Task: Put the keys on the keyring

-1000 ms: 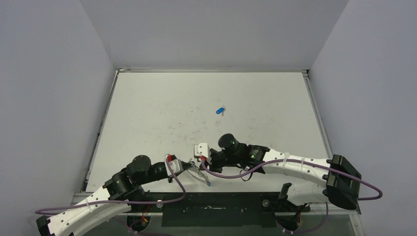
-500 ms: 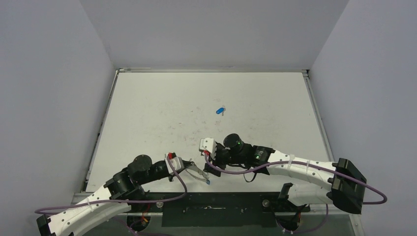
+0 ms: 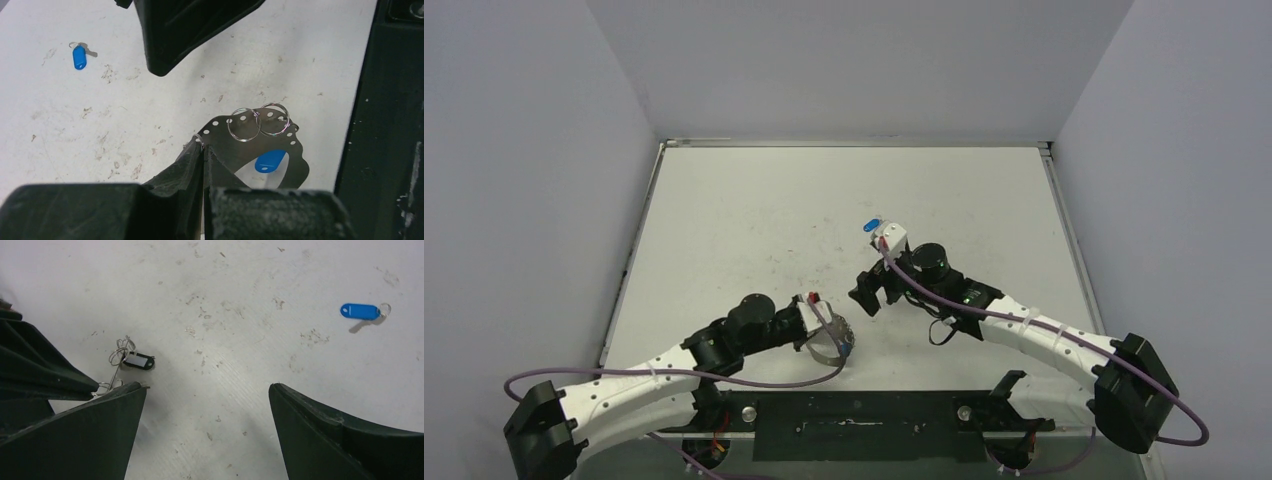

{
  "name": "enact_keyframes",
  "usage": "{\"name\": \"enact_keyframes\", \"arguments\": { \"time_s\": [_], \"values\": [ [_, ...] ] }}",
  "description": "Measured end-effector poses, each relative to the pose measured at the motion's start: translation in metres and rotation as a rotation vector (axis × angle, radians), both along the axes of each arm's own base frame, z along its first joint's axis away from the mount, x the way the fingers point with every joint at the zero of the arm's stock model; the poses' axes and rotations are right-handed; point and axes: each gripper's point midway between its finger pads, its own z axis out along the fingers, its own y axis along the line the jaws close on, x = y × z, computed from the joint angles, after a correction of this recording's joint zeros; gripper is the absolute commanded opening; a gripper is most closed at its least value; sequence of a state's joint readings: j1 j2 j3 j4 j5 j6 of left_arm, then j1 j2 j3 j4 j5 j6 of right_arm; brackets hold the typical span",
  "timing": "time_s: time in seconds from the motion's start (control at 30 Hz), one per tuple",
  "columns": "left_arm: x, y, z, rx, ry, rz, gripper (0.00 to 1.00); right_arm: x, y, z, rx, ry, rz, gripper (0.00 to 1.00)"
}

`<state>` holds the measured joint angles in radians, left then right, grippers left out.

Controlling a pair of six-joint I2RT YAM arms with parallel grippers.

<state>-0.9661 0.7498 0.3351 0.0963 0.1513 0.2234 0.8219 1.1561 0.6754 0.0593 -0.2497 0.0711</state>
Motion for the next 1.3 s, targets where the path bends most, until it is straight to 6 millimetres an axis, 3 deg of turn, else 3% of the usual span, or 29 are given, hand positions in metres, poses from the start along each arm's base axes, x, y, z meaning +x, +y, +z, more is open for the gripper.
{"name": "enact_keyframes", "arguments": {
  "time_s": [0.13, 0.27, 0.37, 0.5, 0.7, 0.8, 0.93, 1.03, 1.13, 1.23, 1.3],
  "values": [
    [0.009, -0.014, -0.008, 0.053, -0.003, -0.024, 0.45, 0.020, -0.020, -0.014, 0.028, 0.092, -0.130, 1.00],
    [0.017, -0.025, -0.016, 0.093, 0.018, -0.030, 0.61, 0.037, -0.039, -0.016, 0.058, 0.140, -0.255, 1.00],
    [0.026, -0.032, -0.004, 0.060, 0.035, 0.005, 0.67, 0.042, -0.047, -0.021, 0.069, 0.168, -0.327, 1.00],
    [0.033, -0.036, 0.012, -0.030, 0.096, 0.085, 0.69, 0.037, -0.053, -0.036, 0.069, 0.228, -0.376, 1.00],
    [0.034, -0.029, 0.016, -0.143, 0.286, 0.248, 0.69, 0.025, -0.054, -0.074, 0.030, 0.377, -0.415, 1.00],
    [0.031, -0.017, 0.010, -0.188, 0.407, 0.361, 0.67, 0.004, -0.055, -0.102, -0.001, 0.479, -0.405, 0.95],
    [0.019, 0.009, -0.021, -0.192, 0.591, 0.537, 0.63, -0.025, -0.052, -0.129, -0.039, 0.572, -0.370, 0.85],
    [0.006, 0.030, -0.053, -0.160, 0.716, 0.663, 0.58, -0.036, -0.037, -0.128, -0.013, 0.593, -0.327, 0.75],
    [-0.006, 0.046, -0.078, -0.137, 0.808, 0.762, 0.55, -0.048, -0.022, -0.129, 0.004, 0.614, -0.284, 0.60],
    [-0.014, 0.057, -0.096, -0.121, 0.867, 0.831, 0.53, -0.062, -0.011, -0.132, 0.009, 0.647, -0.253, 0.41],
    [-0.015, 0.061, -0.104, -0.111, 0.887, 0.871, 0.51, -0.071, -0.009, -0.135, 0.011, 0.675, -0.248, 0.37]
  ]
}}
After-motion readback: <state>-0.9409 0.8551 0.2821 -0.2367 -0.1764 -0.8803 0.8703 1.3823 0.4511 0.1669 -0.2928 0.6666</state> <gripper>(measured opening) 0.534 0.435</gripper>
